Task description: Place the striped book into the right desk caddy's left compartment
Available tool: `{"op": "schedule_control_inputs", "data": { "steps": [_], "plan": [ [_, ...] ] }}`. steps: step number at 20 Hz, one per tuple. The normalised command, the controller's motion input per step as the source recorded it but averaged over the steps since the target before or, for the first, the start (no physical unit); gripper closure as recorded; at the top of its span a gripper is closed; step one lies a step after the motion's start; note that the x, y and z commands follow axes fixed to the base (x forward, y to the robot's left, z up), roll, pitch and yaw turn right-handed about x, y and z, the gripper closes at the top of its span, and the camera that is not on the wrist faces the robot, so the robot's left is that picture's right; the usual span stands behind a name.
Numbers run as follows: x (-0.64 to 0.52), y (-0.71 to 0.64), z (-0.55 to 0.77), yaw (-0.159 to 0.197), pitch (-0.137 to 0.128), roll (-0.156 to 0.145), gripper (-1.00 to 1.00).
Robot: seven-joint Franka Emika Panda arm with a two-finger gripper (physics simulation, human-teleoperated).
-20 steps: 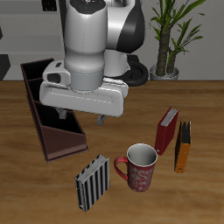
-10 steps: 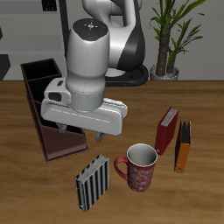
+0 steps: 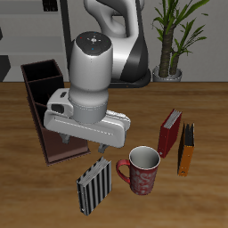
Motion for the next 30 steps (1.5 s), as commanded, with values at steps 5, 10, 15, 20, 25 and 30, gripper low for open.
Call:
{"op": "schedule_control_inputs", "data": {
  "steps": [5, 10, 15, 20, 25, 30],
  "plan": [
    [0.12, 0.04, -0.33, 0.005, 0.014, 0.009, -1.0],
    [0.08, 0.07, -0.43, -0.005, 0.037, 0.013, -1.0],
    [0.08, 0.06, -0.5, 0.002, 0.04, 0.027, -1.0],
    [0.04, -0.09, -0.37, -0.018, 0.038, -0.016, 1.0],
    [-0.02, -0.17, -0.07, -0.027, 0.011, -0.022, 1.0],
    [-0.11, -0.07, 0.11, 0.002, -0.011, -0.012, 1.0]
  ]
}}
